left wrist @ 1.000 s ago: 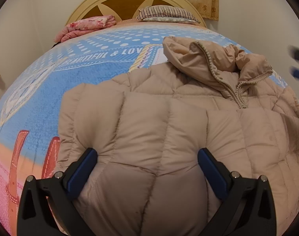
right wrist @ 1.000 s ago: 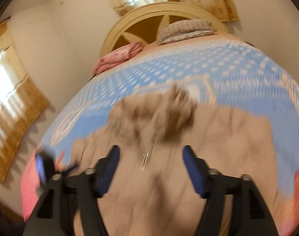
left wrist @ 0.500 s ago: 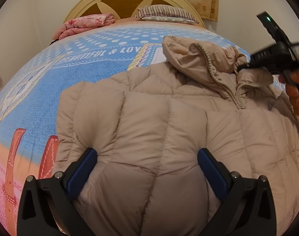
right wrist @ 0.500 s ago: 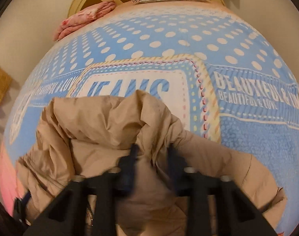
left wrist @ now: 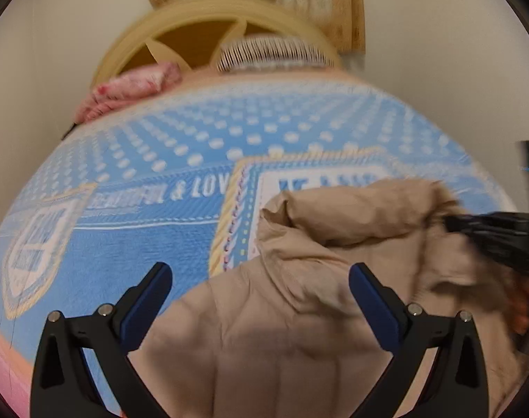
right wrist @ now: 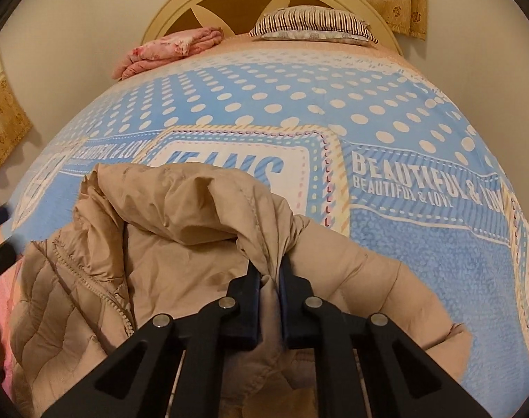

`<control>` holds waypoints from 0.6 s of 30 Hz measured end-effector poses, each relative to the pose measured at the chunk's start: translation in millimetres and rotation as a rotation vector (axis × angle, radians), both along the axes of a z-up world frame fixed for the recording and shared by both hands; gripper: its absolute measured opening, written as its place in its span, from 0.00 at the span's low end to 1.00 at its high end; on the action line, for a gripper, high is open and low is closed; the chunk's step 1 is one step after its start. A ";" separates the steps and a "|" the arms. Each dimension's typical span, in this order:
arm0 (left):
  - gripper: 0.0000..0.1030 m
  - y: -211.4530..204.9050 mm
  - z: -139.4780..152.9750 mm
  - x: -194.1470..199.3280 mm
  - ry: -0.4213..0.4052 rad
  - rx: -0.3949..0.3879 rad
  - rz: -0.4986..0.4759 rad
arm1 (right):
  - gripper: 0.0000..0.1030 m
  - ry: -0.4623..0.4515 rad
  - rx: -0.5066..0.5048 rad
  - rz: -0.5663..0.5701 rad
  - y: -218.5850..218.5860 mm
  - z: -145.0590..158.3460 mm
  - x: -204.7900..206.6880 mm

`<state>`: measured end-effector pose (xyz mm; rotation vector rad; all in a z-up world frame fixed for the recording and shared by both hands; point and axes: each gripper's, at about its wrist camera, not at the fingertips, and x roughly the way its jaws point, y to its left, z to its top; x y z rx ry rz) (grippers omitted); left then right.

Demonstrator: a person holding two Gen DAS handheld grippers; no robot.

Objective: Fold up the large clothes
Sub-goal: 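Grasp the jacket collar with the right tool, then grasp the jacket shoulder with the left tool while the right tool holds the collar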

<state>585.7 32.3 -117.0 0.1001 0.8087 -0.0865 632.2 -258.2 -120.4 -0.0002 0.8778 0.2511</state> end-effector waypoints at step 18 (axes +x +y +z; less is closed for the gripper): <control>0.06 -25.8 -12.7 3.8 -0.029 0.054 -0.077 | 0.07 -0.036 0.014 0.012 -17.8 -7.8 -8.7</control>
